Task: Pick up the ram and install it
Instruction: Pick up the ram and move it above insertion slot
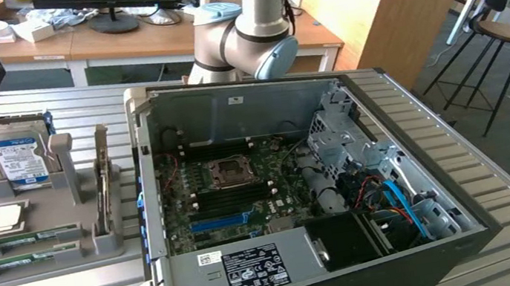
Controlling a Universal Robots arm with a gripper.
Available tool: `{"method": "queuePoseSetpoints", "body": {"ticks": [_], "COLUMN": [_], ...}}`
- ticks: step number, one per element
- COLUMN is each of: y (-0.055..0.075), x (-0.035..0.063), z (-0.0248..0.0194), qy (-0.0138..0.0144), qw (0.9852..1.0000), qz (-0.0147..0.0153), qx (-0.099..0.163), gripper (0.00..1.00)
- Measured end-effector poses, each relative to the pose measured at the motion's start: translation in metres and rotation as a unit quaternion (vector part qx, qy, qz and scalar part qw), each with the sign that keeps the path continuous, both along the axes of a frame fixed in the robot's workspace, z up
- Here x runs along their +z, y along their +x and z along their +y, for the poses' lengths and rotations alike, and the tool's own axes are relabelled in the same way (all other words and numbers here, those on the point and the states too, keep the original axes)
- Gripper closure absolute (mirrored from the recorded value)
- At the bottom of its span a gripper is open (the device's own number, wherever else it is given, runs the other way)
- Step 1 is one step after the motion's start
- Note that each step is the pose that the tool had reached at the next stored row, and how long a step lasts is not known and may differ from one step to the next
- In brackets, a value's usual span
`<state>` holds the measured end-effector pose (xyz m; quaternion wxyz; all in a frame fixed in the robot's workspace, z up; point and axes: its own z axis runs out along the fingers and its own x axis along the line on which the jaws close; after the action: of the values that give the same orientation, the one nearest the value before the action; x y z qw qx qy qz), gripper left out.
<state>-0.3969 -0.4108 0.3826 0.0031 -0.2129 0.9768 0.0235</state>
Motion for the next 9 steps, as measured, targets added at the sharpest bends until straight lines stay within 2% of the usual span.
{"method": "queuePoseSetpoints", "body": {"ticks": [5, 9], "y": [0.0, 0.0], "x": [-0.0001, -0.0002], "z": [0.0, 0.0], "qy": [0.0, 0.0], "qw": [0.9991, 0.997], "qz": [0.0, 0.0], "qx": [0.041, 0.077], "gripper": [0.9, 0.9]}}
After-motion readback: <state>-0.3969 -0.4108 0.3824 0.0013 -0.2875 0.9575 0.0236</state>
